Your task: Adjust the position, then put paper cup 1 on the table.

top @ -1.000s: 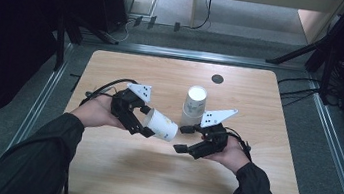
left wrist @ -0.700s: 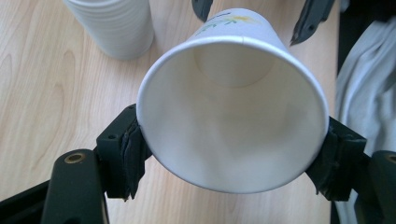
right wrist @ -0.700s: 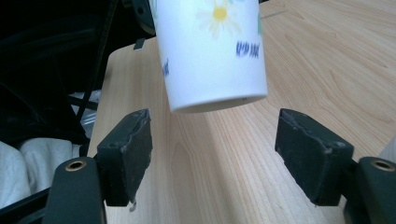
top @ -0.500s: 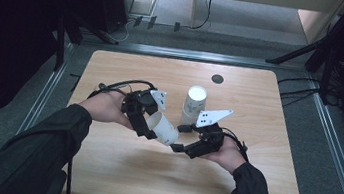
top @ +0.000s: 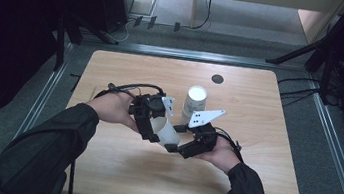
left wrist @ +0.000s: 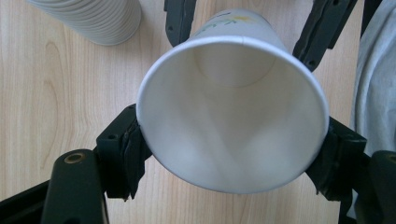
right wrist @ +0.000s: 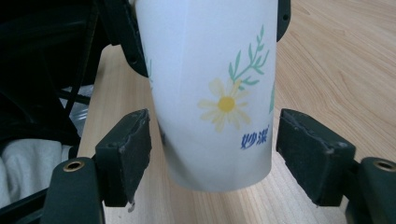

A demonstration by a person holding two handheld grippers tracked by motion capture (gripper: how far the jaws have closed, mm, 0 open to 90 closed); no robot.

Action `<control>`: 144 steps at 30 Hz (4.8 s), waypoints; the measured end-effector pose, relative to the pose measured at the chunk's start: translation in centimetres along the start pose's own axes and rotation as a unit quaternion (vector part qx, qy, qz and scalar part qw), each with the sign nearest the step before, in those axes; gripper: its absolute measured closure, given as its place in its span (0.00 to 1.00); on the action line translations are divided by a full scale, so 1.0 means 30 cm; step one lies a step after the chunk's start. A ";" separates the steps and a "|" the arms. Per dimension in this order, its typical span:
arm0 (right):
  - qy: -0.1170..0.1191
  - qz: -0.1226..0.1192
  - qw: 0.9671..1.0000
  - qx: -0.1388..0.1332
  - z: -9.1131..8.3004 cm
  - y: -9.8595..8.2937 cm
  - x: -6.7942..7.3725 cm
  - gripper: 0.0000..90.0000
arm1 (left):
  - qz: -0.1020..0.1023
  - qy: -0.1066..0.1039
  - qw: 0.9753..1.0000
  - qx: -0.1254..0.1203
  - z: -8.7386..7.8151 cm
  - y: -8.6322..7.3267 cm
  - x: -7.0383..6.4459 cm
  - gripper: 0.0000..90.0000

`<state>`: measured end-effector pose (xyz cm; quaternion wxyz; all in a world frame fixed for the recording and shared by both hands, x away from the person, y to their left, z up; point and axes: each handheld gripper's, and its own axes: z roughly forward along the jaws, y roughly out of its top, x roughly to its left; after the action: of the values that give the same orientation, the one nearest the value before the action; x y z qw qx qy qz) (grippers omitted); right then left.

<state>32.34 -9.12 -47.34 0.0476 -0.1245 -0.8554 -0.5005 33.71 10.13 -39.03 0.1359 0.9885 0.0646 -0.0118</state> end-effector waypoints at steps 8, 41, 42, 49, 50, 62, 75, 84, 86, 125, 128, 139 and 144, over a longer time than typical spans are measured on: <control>-0.002 0.004 1.000 0.007 0.008 -0.002 -0.005 0.31 | 0.004 0.001 1.000 0.004 0.012 0.014 -0.003 0.28; -0.010 -0.001 1.000 0.002 -0.032 0.003 -0.011 0.38 | -0.048 -0.005 0.994 -0.097 -0.004 -0.057 0.010 0.15; -0.012 -0.001 1.000 0.000 -0.036 0.003 -0.013 0.38 | -0.048 -0.005 0.994 -0.097 -0.004 -0.057 0.010 0.15; -0.013 0.001 1.000 -0.005 -0.049 0.001 -0.016 0.38 | -0.076 -0.010 0.982 -0.171 0.001 -0.121 0.009 0.15; -0.014 0.001 1.000 -0.006 -0.050 0.001 -0.017 0.38 | -0.080 -0.011 0.981 -0.178 0.003 -0.128 0.008 0.15; -0.011 0.002 1.000 -0.008 -0.061 -0.003 -0.018 0.38 | -0.129 -0.024 0.956 -0.263 0.043 -0.211 0.000 0.15; -0.010 0.005 1.000 -0.007 -0.070 -0.009 -0.025 0.38 | -0.156 -0.027 0.928 -0.337 0.086 -0.244 -0.016 0.16; -0.007 0.005 1.000 -0.004 -0.066 -0.011 -0.027 0.38 | -0.163 -0.026 0.926 -0.340 0.119 -0.255 -0.027 0.16; -0.004 0.005 1.000 -0.004 -0.065 -0.012 -0.027 0.38 | -0.168 -0.028 0.924 -0.342 0.123 -0.259 -0.026 0.16; 0.015 0.017 1.000 0.002 -0.025 -0.016 -0.028 0.38 | -0.181 -0.057 0.897 -0.399 0.172 -0.213 -0.023 0.23; 0.016 0.018 1.000 0.002 -0.026 -0.016 -0.029 0.38 | -0.177 -0.054 0.898 -0.400 0.172 -0.215 -0.024 0.24; 0.019 0.019 1.000 0.000 -0.028 -0.016 -0.029 0.37 | -0.178 -0.050 0.896 -0.403 0.168 -0.218 -0.025 0.27; 0.021 0.021 1.000 -0.002 -0.027 -0.016 -0.028 0.37 | -0.178 -0.052 0.895 -0.406 0.165 -0.220 -0.026 0.28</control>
<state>33.00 -10.20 -47.51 0.0761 -0.1316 -0.8506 -0.5033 32.06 14.99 -45.54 0.5240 0.8174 0.2319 -0.0595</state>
